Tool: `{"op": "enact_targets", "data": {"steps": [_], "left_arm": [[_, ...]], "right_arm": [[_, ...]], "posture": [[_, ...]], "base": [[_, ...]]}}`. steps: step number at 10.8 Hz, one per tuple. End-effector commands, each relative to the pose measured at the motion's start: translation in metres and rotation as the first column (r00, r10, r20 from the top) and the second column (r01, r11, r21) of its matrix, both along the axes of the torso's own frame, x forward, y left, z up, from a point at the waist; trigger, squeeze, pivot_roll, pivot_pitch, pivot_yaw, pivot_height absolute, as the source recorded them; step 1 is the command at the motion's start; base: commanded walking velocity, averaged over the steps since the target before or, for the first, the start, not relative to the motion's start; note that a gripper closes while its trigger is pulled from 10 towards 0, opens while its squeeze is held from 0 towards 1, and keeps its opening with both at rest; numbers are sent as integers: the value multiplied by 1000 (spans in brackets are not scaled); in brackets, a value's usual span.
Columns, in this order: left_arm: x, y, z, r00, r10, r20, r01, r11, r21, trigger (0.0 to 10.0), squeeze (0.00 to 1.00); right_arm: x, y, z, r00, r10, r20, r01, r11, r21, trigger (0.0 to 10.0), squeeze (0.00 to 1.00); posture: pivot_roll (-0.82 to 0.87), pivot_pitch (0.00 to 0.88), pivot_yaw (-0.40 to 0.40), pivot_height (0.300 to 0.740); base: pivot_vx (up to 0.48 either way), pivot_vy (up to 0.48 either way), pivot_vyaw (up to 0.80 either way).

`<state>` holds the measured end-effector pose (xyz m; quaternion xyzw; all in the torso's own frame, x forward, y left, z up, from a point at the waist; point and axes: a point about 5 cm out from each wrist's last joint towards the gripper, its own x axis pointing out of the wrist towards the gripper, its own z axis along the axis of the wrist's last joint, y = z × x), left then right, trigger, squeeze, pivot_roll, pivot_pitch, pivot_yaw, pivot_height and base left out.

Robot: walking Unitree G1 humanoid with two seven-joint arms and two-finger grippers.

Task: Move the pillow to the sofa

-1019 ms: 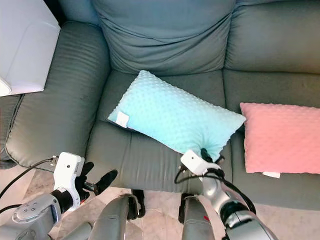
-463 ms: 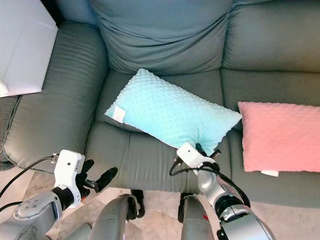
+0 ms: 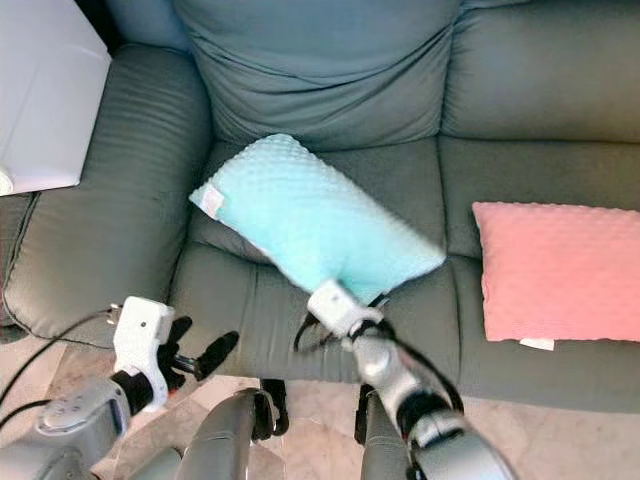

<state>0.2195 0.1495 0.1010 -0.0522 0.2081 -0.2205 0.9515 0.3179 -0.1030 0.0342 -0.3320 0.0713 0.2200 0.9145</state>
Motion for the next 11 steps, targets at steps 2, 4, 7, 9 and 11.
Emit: {"op": "enact_targets", "data": {"steps": [2, 4, 7, 9, 11], "left_arm": [[-2, 1, -10, 999, 7, -38, -6, 1000, 13, 10000, 0], [5, -2, -13, 999, 0, -34, 0, 1000, 5, 10000, 0], [11, -13, -16, 999, -17, -30, 16, 1000, -21, 10000, 0], [14, -15, -19, 999, -22, -28, 22, 999, -29, 10000, 0], [17, -13, -18, 1000, -20, -22, 19, 999, -27, 10000, 0]], "right_arm": [[-22, 15, -12, 991, 131, -34, -128, 990, 66, 0, 0], [-53, 17, -20, 955, 294, -35, -289, 952, 101, 0, 0], [-99, -36, -34, 963, 249, -106, -245, 968, 53, 0, 0], [-107, -87, -41, 982, 88, -169, -103, 991, -83, 0, 0], [-92, -121, -36, 987, -22, -158, -11, 978, -209, 0, 0]], "posture": [[92, 447, 119, 740], [39, 442, 105, 740], [-18, 436, 87, 740], [-40, 430, 87, 740], [-36, 428, 88, 740]], "base": [[0, 0, 0], [0, 0, 0], [0, 0, 0], [0, 0, 0], [0, 0, 0]]}}
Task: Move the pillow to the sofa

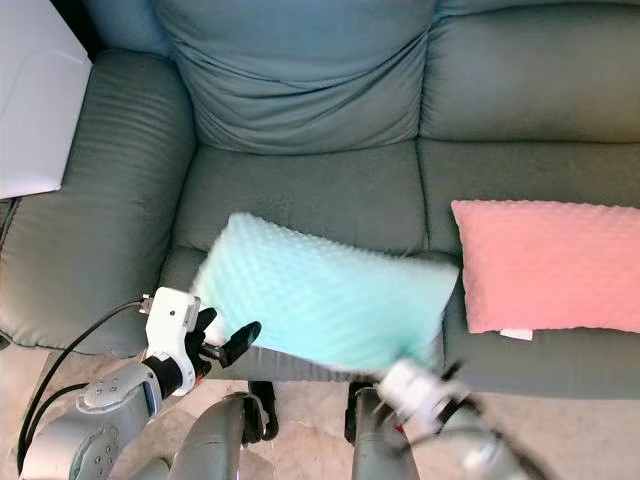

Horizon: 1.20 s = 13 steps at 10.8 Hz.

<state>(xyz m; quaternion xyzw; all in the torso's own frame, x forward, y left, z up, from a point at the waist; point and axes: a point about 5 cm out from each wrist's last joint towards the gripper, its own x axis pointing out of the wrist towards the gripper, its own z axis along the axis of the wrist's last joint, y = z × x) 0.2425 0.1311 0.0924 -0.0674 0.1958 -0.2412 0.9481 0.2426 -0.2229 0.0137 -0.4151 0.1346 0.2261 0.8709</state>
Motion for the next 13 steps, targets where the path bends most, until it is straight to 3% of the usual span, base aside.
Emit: {"op": "enact_targets", "data": {"steps": [1, 2, 4, 6, 8, 9, 11, 13], "left_arm": [[-6, 7, -10, 999, 20, -38, -20, 1000, 19, 10000, 0], [-6, 8, -11, 999, 26, -41, -25, 999, 20, 10000, 0], [-7, 5, -11, 999, 25, -41, -25, 1000, 16, 10000, 0], [-7, 8, -11, 999, 32, -40, -31, 999, 19, 10000, 0], [-8, 10, -11, 998, 40, -39, -39, 999, 24, 10000, 0], [-8, 10, -11, 998, 42, -39, -41, 999, 25, 10000, 0], [-8, 11, -10, 998, 44, -37, -43, 999, 28, 10000, 0], [-8, 12, -10, 998, 49, -37, -48, 998, 30, 10000, 0]], "right_arm": [[-5, -16, -8, 996, -74, -40, 72, 996, -50, 0, 0], [10, -23, 2, 993, -114, -2, 114, 991, -70, 0, 0], [24, -16, 7, 993, -117, 29, 119, 992, -50, 0, 0], [31, 1, 5, 993, -111, 34, 111, 994, 19, 0, 0], [35, 30, 1, 997, -68, 36, 64, 993, 94, 0, 0], [36, 34, -1, 997, -67, 35, 63, 993, 102, 0, 0], [40, 40, -1, 997, -77, 33, 73, 991, 114, 0, 0], [41, 33, -2, 994, -99, 43, 96, 993, 66, 0, 0]], "posture": [[-36, 428, 86, 740], [-39, 430, 85, 740], [-33, 431, 85, 740], [-29, 432, 85, 740], [-19, 431, 87, 740], [-11, 429, 90, 740], [-4, 427, 88, 740], [3, 425, 91, 740]], "base": [[0, 0, 0], [0, 0, 0], [0, 0, 0], [0, 0, 0], [0, 0, 0], [0, 0, 0], [0, 0, 0], [0, 0, 0]]}}
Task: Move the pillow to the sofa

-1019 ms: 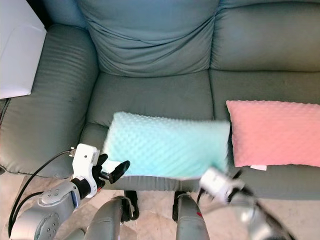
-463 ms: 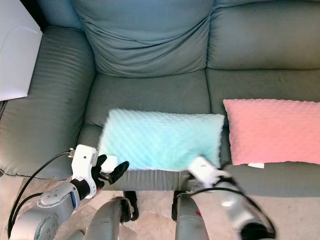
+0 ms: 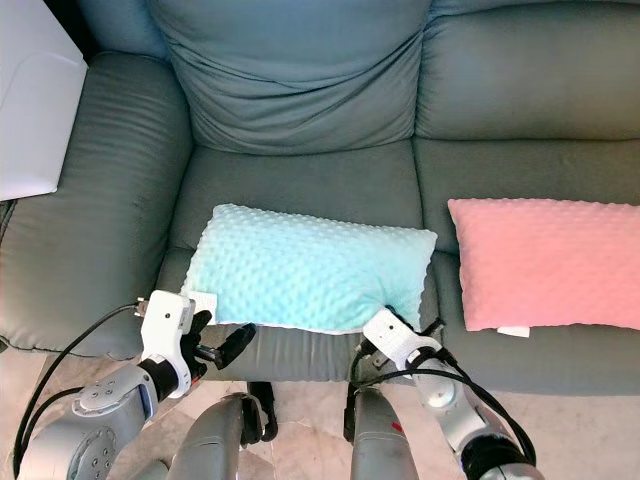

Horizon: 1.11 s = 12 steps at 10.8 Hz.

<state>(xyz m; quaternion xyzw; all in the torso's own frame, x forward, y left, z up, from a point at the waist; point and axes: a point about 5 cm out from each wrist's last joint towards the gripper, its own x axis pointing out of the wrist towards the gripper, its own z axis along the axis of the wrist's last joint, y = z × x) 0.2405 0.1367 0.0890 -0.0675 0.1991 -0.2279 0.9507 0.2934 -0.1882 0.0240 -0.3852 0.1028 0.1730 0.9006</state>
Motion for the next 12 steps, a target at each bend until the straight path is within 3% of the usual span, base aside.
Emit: {"op": "enact_targets", "data": {"steps": [1, 3, 4, 6, 10, 12], "left_arm": [[-6, 7, -6, 999, 23, -31, -22, 1000, 23, 10000, 0], [-7, 7, -6, 999, 23, -31, -22, 999, 23, 10000, 0], [-7, 6, -6, 999, 20, -32, -19, 1000, 24, 10000, 0], [-9, 9, -6, 999, 25, -35, -24, 999, 29, 10000, 0], [-9, 9, -6, 999, 26, -35, -25, 999, 31, 10000, 0], [-8, 8, -7, 999, 28, -35, -26, 999, 31, 10000, 0]], "right_arm": [[-10, -2, -12, 999, -9, -49, 9, 1000, -11, 0, 0], [-10, -3, -13, 999, -16, -49, 15, 1000, -15, 0, 0], [-7, -16, -12, 996, -79, -43, 75, 995, -71, 0, 0], [-1, -21, -9, 992, -121, -28, 118, 988, -98, 0, 0], [-1, -5, -11, 996, -83, -23, 82, 996, -38, 0, 0], [-4, -5, -13, 996, -83, -26, 82, 996, -41, 0, 0]], "posture": [[3, 425, 91, 740], [3, 425, 91, 740], [10, 427, 97, 740], [13, 428, 98, 740], [17, 429, 99, 740], [16, 429, 97, 740]], "base": [[0, 0, 0], [0, 0, 0], [0, 0, 0], [0, 0, 0], [0, 0, 0], [0, 0, 0]]}}
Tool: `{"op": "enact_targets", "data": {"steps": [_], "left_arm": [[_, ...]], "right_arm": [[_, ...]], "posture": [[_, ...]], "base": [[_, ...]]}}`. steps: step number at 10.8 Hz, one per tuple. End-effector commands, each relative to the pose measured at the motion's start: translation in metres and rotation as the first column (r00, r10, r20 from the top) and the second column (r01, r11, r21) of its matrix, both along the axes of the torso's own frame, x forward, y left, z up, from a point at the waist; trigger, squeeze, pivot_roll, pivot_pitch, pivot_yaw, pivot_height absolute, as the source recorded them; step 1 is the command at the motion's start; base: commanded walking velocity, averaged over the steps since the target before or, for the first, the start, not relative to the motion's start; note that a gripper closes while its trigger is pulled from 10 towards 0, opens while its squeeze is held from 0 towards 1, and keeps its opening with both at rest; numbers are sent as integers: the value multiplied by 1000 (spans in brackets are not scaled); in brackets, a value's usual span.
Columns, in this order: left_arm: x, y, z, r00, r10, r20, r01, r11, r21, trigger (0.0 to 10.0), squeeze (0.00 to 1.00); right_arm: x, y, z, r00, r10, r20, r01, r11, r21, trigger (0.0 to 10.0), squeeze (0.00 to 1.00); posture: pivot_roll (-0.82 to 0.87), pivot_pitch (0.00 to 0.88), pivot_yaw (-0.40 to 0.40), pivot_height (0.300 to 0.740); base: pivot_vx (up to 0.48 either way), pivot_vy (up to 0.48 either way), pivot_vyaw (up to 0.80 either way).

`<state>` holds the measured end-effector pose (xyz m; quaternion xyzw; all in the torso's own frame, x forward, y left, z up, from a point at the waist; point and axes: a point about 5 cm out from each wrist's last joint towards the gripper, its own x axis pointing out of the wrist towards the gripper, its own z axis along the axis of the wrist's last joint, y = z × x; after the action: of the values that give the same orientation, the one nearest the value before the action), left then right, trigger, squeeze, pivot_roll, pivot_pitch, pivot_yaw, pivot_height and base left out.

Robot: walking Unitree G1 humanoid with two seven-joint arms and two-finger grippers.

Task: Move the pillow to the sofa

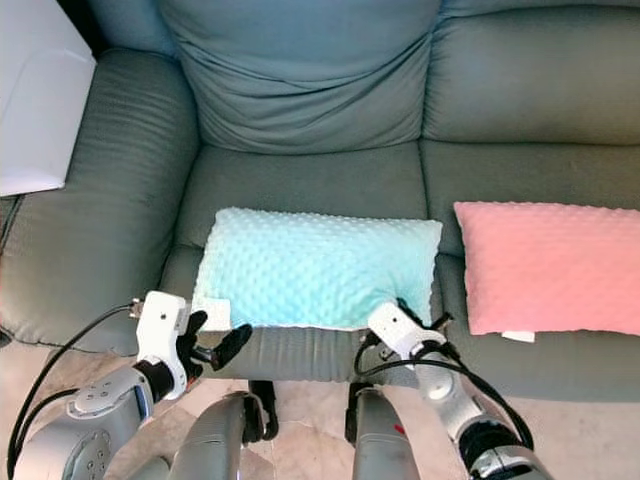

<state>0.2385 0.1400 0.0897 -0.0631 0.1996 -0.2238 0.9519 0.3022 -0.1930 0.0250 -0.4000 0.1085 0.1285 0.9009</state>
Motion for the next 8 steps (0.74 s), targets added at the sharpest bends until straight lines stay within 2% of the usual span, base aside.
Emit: {"op": "enact_targets", "data": {"steps": [1, 3, 4, 5, 8], "left_arm": [[-6, 5, -8, 999, 21, -37, -20, 1000, 20, 10000, 0], [-6, 5, -8, 999, 21, -37, -21, 1000, 19, 10000, 0], [-5, 5, -8, 999, 23, -36, -22, 1000, 19, 10000, 0], [-4, 6, -8, 999, 29, -35, -28, 999, 20, 10000, 0], [0, 4, -7, 999, 29, -25, -29, 999, 14, 10000, 0]], "right_arm": [[-13, -1, -15, 998, -11, -61, 12, 1000, 16, 0, 0], [-14, -1, -17, 997, -5, -73, 6, 1000, 7, 0, 0], [-14, -2, -17, 997, -21, -70, 20, 1000, -17, 7216, 0], [-16, -5, -16, 998, -39, -58, 40, 999, 24, 10000, 1000], [-21, -5, -18, 997, -54, -49, 57, 996, 74, 10000, 1000]], "posture": [[14, 428, 95, 740], [15, 425, 93, 740], [14, 423, 92, 740], [12, 417, 88, 740], [5, 397, 85, 740]], "base": [[0, 0, 0], [0, 0, 0], [0, 0, 0], [0, 0, 0], [0, 0, 0]]}}
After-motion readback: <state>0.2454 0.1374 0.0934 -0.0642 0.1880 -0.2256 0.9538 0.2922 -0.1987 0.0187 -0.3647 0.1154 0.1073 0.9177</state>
